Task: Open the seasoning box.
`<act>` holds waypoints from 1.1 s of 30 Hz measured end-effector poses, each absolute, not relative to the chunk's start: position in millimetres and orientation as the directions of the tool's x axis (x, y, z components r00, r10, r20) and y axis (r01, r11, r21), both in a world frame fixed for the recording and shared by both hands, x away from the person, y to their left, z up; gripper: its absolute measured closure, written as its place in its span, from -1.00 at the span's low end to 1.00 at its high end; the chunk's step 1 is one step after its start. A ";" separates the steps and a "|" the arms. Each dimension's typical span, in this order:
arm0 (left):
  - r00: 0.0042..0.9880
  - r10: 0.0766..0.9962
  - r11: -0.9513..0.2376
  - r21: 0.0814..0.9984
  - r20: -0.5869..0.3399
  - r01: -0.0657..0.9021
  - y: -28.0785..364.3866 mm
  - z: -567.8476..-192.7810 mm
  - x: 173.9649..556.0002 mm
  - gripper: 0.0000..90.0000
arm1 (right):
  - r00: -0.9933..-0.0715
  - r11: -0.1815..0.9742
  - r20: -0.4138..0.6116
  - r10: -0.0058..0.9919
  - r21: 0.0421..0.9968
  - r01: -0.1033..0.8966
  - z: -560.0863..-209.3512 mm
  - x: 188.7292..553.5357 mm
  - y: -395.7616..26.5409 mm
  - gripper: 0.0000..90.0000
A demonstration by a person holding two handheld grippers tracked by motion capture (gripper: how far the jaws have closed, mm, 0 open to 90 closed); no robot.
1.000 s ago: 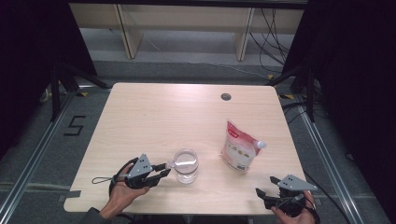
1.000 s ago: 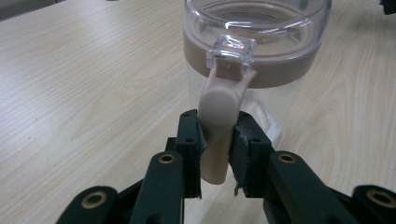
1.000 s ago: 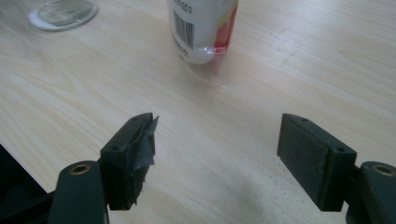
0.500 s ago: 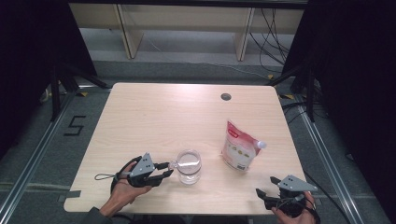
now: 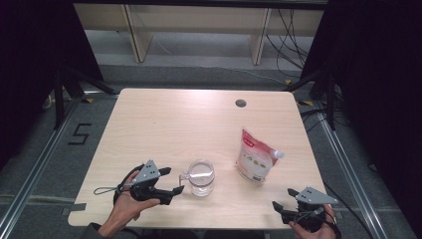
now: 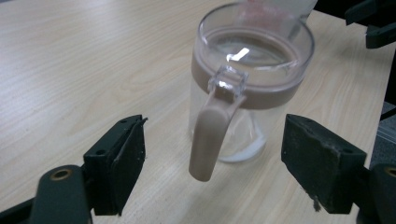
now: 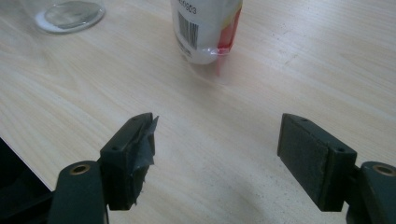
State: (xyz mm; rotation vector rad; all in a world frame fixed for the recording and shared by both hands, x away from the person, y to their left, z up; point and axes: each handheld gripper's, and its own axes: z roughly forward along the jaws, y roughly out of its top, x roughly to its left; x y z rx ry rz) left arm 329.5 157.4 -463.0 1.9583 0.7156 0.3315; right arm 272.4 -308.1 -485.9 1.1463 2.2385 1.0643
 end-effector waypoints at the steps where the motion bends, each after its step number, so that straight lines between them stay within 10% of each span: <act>1: 0.774 0.626 -0.316 0.875 -0.099 0.367 156.7 -462.2 328.1 -0.52 | -0.571 0.350 0.020 0.821 0.772 0.530 -485.6 270.7 -306.8 -0.37; 12: 0.769 0.631 -0.290 0.889 -0.101 0.355 158.1 -447.5 321.6 -0.27 | -0.587 0.336 0.037 0.809 0.790 0.513 -483.7 269.7 -305.4 -0.32; 25: 0.753 0.652 -0.229 0.925 -0.087 0.305 152.0 -439.4 322.3 0.95 | -0.609 0.365 0.016 0.793 0.788 0.496 -481.0 266.1 -296.2 -0.26; 33: 0.750 0.655 -0.224 0.925 -0.090 0.307 144.4 -443.2 328.3 0.98 | -0.625 0.382 -0.006 0.781 0.796 0.470 -481.2 267.8 -294.3 -0.26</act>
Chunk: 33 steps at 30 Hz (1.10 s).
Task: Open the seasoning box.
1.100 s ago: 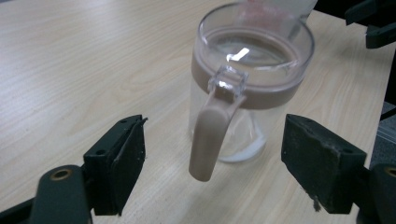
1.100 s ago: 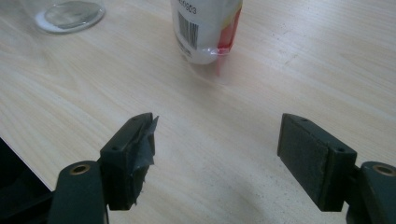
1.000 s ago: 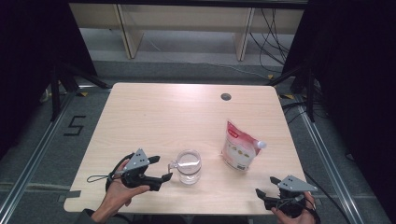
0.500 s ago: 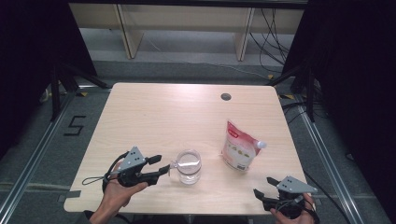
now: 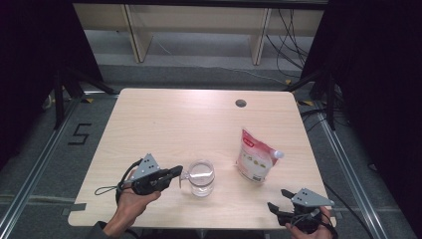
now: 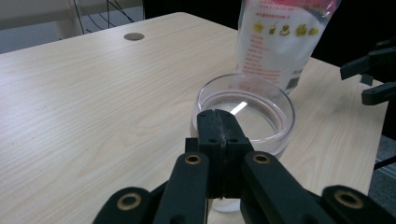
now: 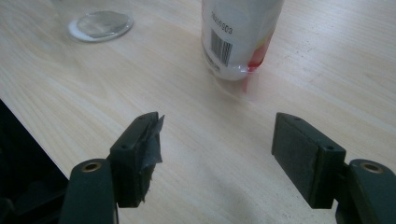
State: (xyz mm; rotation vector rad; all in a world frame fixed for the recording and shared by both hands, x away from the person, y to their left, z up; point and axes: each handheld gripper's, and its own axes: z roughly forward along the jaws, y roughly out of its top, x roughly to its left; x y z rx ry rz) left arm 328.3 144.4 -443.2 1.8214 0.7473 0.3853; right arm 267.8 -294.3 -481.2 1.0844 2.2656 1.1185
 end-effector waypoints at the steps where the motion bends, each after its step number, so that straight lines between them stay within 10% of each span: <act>1: 0.753 0.652 -0.229 0.924 -0.087 0.306 143.9 -444.0 329.6 0.98 | -0.630 0.390 -0.017 0.777 0.798 0.459 -481.1 268.0 -293.5 -0.25; 33: 0.744 0.665 -0.231 0.928 -0.068 0.292 138.9 -454.5 324.9 0.98 | -0.738 0.407 -0.052 0.673 0.859 0.311 -465.3 269.8 -249.6 0.33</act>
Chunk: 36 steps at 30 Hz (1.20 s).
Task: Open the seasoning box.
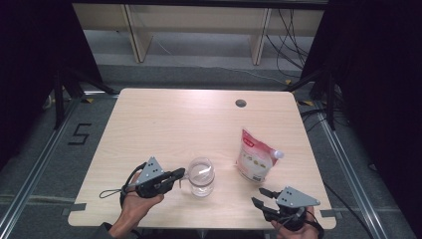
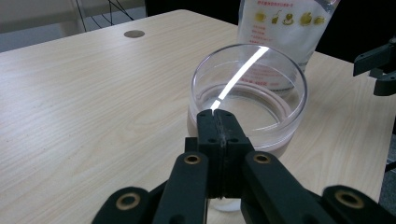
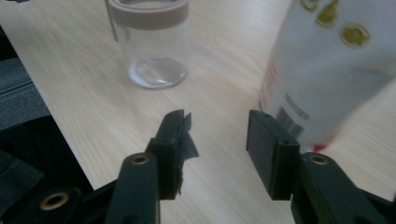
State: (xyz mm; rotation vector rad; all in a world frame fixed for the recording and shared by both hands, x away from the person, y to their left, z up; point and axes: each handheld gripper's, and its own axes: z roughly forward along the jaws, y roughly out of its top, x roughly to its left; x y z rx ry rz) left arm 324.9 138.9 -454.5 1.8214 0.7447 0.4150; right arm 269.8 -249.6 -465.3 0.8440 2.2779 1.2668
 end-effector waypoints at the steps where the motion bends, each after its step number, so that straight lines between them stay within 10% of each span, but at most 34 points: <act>1: 0.743 0.666 -0.233 0.928 -0.066 0.291 139.4 -454.7 324.8 0.98 | -0.750 0.419 -0.066 0.658 0.860 0.292 -464.0 272.0 -243.6 0.41; 36: 0.744 0.664 -0.214 0.935 -0.074 0.284 143.6 -459.1 327.6 0.98 | -0.841 0.474 -0.174 0.513 0.874 0.109 -449.1 329.1 -142.0 0.98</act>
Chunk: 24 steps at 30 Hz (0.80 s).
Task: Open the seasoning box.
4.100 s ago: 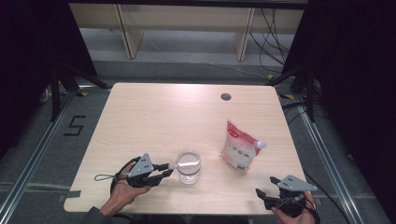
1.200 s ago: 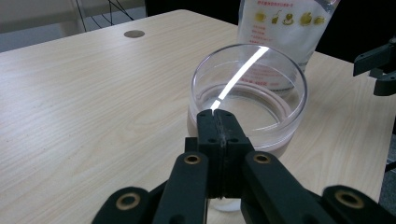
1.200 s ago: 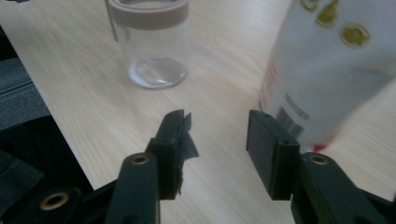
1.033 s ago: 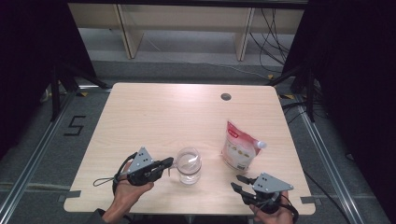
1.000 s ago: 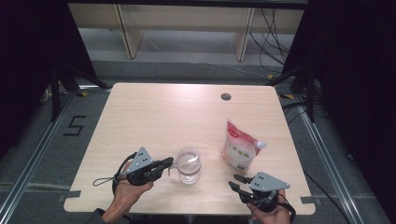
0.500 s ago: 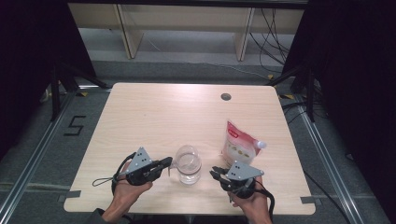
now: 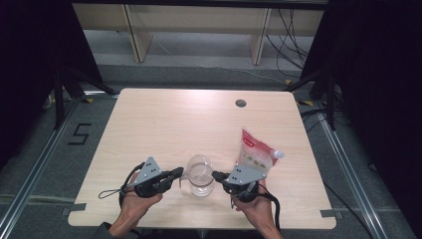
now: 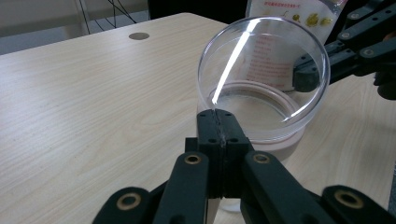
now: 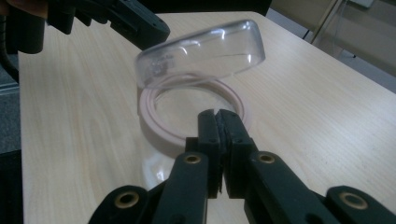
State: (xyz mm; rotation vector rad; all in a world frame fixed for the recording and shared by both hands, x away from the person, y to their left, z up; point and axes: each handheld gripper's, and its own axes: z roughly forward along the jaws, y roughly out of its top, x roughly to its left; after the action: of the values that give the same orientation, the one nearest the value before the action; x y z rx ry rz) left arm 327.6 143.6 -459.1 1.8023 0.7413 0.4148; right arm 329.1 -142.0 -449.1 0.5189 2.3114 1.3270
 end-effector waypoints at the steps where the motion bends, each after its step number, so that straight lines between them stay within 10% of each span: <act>1: 0.744 0.664 -0.213 0.935 -0.075 0.285 143.7 -459.1 327.6 0.98 | -0.842 0.472 -0.170 0.512 0.875 0.110 -448.8 330.0 -140.6 0.98; 24: 0.748 0.658 -0.268 0.901 -0.087 0.340 165.4 -473.2 301.3 -0.19 | -0.848 0.453 -0.170 0.502 0.887 0.090 -439.8 330.7 -129.7 0.92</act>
State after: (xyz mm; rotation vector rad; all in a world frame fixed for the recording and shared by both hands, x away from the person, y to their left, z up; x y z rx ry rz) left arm 301.3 165.4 -473.2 1.8780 0.7680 0.3712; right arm 330.7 -129.7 -439.8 0.4982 2.2972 1.3670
